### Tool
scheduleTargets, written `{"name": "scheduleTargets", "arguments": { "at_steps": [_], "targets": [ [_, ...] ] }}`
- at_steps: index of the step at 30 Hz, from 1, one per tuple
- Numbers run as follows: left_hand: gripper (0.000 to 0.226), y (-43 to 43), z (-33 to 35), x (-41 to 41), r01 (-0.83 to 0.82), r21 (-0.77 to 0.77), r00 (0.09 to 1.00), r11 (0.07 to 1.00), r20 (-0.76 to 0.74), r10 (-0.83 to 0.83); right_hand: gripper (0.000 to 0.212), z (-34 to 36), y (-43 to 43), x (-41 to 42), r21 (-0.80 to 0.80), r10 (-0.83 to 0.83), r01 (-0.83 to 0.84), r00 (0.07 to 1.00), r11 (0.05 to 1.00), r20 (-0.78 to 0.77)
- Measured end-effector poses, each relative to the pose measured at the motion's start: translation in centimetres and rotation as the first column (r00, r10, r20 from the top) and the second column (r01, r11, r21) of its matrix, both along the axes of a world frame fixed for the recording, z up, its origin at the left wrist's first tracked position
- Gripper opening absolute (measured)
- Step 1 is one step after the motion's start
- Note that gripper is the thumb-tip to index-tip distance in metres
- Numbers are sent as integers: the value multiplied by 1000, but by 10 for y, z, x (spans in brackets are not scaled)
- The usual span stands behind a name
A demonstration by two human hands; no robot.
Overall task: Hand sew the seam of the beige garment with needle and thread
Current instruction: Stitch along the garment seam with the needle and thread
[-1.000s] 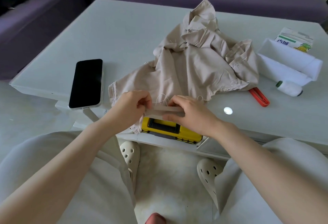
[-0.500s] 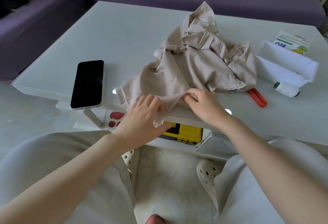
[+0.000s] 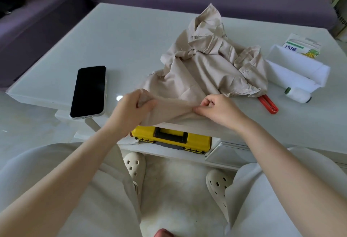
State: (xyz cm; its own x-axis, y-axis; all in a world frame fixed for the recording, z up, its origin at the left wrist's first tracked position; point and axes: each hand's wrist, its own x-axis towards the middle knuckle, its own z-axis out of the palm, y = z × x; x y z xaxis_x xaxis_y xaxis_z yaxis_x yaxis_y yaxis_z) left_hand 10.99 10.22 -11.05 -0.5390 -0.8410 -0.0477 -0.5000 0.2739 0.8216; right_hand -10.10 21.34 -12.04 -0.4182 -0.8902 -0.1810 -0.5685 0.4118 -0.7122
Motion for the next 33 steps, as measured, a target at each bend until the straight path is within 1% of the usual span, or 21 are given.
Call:
{"name": "scheduleTargets", "arguments": {
  "at_steps": [2, 4, 6, 7, 9, 11, 13, 15, 16, 19, 20, 27, 30, 33],
  "targets": [
    [21, -5, 0, 1, -44, -53, 996, 998, 81, 48, 24, 0, 1, -1, -9, -27, 28, 1000, 1000, 11],
    [14, -7, -4, 0, -54, -129, 989, 990, 133, 72, 22, 0, -1, 1, -61, -42, 42, 999, 997, 1],
    [17, -6, -8, -1, -43, -245, 980, 968, 176, 88, 25, 2, -3, 2, -111, -38, 38, 999, 993, 6],
    [22, -6, -9, -1, -17, -346, 977, 938, 192, 88, 28, 3, -5, 2, -140, -36, 38, 999, 989, 18],
    [27, -3, -7, -4, 62, -544, 981, 837, 186, 48, 31, 5, -6, 1, -186, -30, 35, 999, 982, 30],
    [23, 2, -5, -6, 167, -634, 981, 755, 184, -63, 30, 7, -5, 1, -206, 1, 3, 1000, 979, 17],
    [14, 7, -5, -9, 278, -631, 960, 724, 217, -180, 27, 9, -3, 3, -191, 54, -50, 998, 980, 14],
    [9, 9, -10, -11, 344, -596, 938, 725, 252, -238, 26, 7, -2, 6, -156, 106, -103, 994, 982, 8],
    [8, 9, -13, -13, 360, -581, 931, 730, 271, -243, 22, 6, -2, 7, -140, 122, -122, 992, 983, -5],
    [18, 5, -18, -14, 366, -536, 922, 761, 320, -218, 5, 2, -1, 9, -104, 149, -152, 988, 983, -38],
    [19, 4, -19, -14, 368, -533, 920, 762, 329, -213, 4, 0, -1, 9, -96, 162, -166, 986, 982, -42],
    [12, 1, -17, -9, 425, -487, 889, 763, 383, -251, 14, 1, -1, 8, 3, 215, -215, 975, 977, -47],
    [12, 2, -13, -6, 467, -481, 869, 742, 403, -286, 17, 2, 0, 7, 37, 237, -236, 971, 971, -43],
    [10, 2, -10, -7, 435, -511, 893, 741, 347, -286, 18, 1, -1, 7, 18, 228, -227, 972, 974, -50]
  ]
}}
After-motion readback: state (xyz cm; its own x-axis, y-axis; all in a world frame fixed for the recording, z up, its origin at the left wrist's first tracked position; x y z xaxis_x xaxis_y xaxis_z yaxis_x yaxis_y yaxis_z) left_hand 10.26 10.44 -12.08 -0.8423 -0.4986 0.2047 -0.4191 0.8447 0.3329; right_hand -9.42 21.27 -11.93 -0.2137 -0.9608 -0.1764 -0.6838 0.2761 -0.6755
